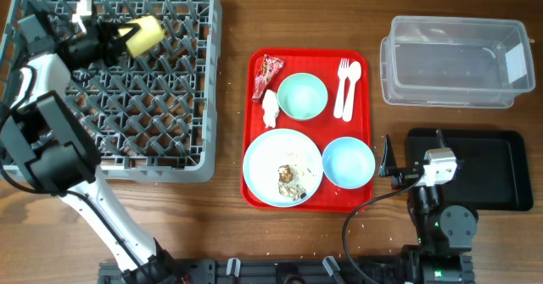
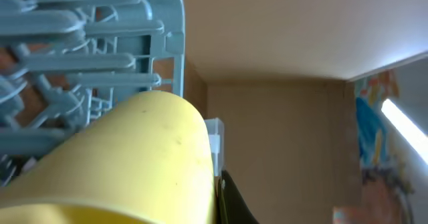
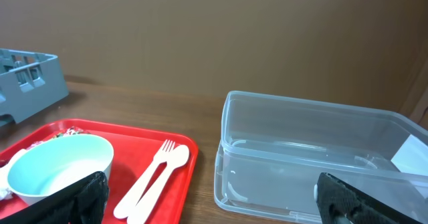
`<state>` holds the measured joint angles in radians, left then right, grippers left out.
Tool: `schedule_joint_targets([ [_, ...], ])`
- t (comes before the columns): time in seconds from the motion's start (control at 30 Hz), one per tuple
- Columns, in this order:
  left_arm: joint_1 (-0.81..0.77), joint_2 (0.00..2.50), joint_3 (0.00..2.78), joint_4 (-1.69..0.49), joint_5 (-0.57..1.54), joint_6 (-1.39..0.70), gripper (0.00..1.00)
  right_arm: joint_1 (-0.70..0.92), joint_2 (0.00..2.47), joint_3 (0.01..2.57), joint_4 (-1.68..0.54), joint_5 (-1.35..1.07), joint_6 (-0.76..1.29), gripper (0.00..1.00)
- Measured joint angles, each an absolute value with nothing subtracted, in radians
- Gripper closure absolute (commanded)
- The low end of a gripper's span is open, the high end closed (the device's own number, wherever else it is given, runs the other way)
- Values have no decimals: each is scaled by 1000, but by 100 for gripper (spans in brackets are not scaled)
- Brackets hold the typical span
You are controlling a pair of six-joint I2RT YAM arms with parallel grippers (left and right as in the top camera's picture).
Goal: Sort waste into correct bins and load items into the dishwasher rack
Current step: 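Lower the yellow cup into the rack and release it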
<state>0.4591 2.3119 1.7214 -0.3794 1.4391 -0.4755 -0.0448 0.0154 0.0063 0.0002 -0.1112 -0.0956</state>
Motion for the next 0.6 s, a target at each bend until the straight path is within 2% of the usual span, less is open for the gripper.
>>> schedule_joint_targets([
  [0.13,506,2312,1723,-423,1436,-477,96,-45,15,6,0,-111,-96,0],
  [0.2,511,2312,1723,-424,1433,-477,87,-45,15,6,0,-111,-96,0],
  [0.23,511,2312,1723,-422,1422,-477,78,-45,15,6,0,-111,-96,0],
  [0.4,564,2312,1722,-439,1301,-477,80,-45,15,6,0,-111,-96,0],
  [0.6,591,2302,1722,-496,1251,-477,82,-45,15,6,0,-111,-96,0],
])
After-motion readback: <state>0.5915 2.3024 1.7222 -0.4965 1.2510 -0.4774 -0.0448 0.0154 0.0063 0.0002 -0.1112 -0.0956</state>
